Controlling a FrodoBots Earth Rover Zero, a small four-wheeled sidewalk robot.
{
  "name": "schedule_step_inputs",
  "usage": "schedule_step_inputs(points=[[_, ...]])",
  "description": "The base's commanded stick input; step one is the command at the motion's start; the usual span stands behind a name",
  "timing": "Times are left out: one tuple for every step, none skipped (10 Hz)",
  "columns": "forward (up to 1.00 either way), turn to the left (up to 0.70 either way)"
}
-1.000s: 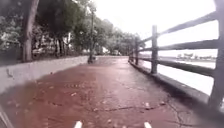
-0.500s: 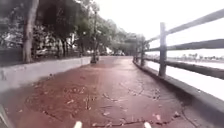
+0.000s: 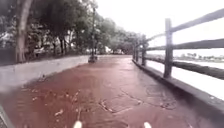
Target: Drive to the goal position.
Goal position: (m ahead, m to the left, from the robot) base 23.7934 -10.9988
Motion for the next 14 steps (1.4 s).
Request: schedule_step_inputs(points=[[0.5,0.0],[0.5,0.0],[0.5,0.5],[0.5,0.48],[0.5,0.34],[0.5,0.1],[0.5,0.0],[0.5,0.0],[0.5,0.0],[0.5,0.0],[0.5,0.0],[0.5,0.0],[0.5,0.0],[0.5,0.0]])
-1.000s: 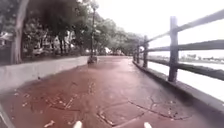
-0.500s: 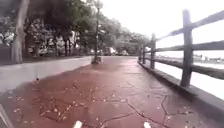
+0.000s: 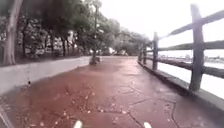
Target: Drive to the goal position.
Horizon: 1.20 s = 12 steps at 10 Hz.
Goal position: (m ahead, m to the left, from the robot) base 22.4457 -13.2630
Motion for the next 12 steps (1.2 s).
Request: schedule_step_inputs(points=[[0.5,0.0],[0.5,0.0],[0.5,0.0],[0.5,0.0],[0.5,0.0],[0.5,0.0],[0.5,0.0],[0.5,0.0],[0.5,0.0],[0.5,0.0],[0.5,0.0],[0.5,0.0]])
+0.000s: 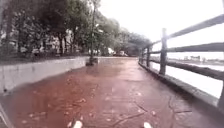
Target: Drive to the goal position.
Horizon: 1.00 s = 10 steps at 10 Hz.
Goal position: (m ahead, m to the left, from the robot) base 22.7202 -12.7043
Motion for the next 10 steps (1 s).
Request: schedule_step_inputs(points=[[0.5,0.0],[0.5,0.0],[0.5,0.0],[0.5,0.0],[0.5,0.0],[0.5,0.0],[0.5,0.0],[0.5,0.0],[0.5,0.0],[0.5,0.0]])
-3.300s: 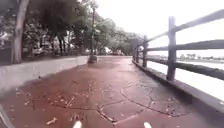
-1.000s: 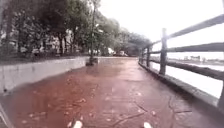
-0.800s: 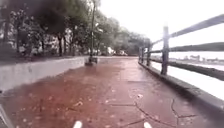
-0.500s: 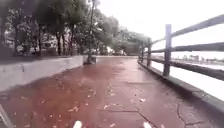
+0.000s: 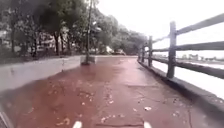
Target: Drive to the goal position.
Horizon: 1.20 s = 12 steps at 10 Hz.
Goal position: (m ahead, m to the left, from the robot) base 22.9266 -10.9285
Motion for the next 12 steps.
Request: schedule_step_inputs(points=[[0.5,0.0],[0.5,0.0],[0.5,0.0],[0.5,0.0],[0.5,0.0],[0.5,0.01],[0.5,0.04],[0.5,0.0],[0.5,0.0],[0.5,0.0],[0.5,0.0],[0.5,0.0]])
